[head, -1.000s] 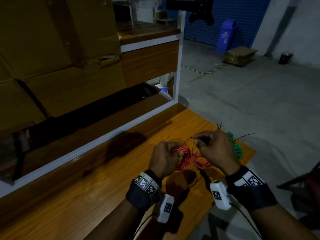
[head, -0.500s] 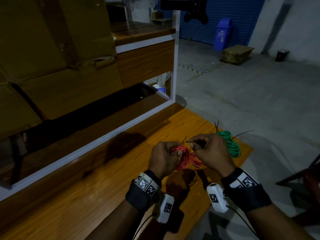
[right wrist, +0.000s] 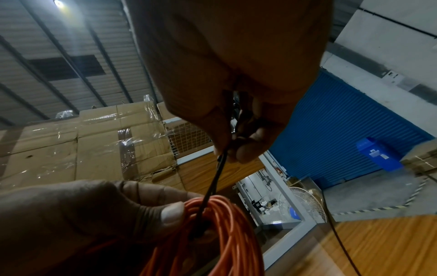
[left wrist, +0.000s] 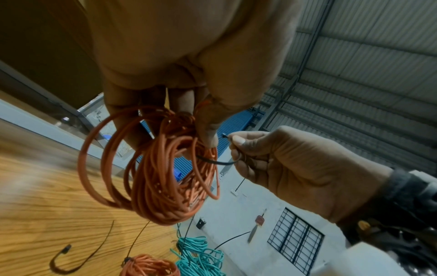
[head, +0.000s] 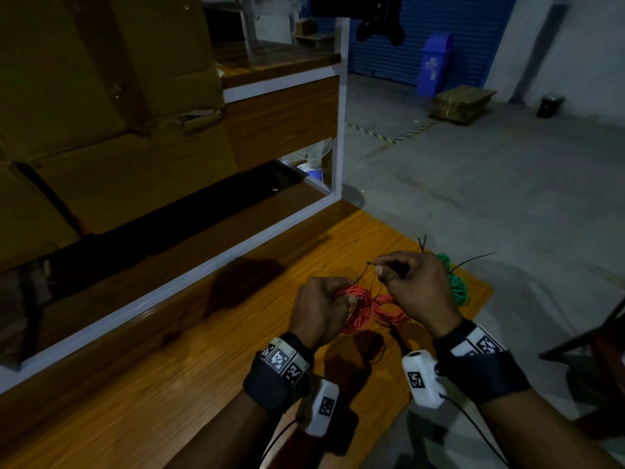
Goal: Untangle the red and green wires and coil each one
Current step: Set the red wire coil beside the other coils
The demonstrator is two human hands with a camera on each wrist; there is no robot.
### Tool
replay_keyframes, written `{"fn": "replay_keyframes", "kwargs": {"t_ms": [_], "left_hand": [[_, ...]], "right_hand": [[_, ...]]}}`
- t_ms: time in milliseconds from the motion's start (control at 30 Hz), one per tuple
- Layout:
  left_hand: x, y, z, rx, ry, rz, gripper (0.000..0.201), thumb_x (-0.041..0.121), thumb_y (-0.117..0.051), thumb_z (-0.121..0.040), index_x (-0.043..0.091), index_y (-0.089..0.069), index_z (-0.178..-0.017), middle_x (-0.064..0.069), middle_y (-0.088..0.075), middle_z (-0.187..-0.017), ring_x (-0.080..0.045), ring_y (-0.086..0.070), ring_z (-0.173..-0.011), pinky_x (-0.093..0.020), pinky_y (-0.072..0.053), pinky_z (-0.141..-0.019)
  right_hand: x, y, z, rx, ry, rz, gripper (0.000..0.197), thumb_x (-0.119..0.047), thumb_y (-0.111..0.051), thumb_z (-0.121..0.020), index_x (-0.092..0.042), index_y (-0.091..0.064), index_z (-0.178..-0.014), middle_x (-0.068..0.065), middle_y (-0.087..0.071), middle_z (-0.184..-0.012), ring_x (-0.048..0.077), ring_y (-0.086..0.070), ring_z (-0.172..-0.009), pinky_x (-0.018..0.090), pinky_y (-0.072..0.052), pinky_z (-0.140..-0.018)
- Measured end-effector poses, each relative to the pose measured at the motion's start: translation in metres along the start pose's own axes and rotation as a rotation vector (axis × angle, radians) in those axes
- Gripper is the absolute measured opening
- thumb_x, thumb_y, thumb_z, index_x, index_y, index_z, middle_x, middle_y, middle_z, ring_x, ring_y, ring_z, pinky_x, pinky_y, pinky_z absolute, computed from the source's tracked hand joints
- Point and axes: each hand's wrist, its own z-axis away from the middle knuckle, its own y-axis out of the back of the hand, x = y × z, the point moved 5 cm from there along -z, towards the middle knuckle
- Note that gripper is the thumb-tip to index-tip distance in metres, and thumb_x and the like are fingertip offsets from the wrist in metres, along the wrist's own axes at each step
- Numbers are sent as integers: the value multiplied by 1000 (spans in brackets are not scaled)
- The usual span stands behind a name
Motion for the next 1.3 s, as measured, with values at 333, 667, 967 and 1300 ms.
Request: {"fn": "replay_keyframes", "kwargs": {"t_ms": [333,667,967,1300], "left_hand": [[-5,2,-3,7,6,-4,32,21,-71,-96,16,-72,-127,-1,-67,-135,-20,-60,-128,-34,-51,-100],[-2,1,-2,1,-8,9,32,20,-72,-95,16,-71,-127,-1,-69,-133,-20,-62,-126,-38,-54,-99],[5,4,1,11,-26,-5,33,22,-72,-96,17,-70,-128,0,-69,-132,-14,-64,-121,-30,-54,-93],[8,3,5,-47,-128,65,48,17,-68,-98,32,-59,-143,5,-68,-133,1,-60,-118,-4,-49,-72]], "right_hand": [[2,-3,0,-43,-16,-2,7,-17,-77,-90,-19,-82,-95,-5,-76,-85,-2,-65,-76,16,-47,-61],[-1,-5,-1,-56,6,30,7,-17,-78,-89,-22,-81,-92,-10,-74,-80,-3,-67,-73,20,-53,-61],[-4,-9,-1,-98,3,43,6,-20,-79,-88,-23,-81,-92,-13,-71,-78,-7,-64,-74,11,-46,-61],[5,-16,-1,-194,-45,-23,1,-25,-79,-88,-25,-79,-89,-13,-73,-79,0,-68,-73,34,-60,-68]]}}
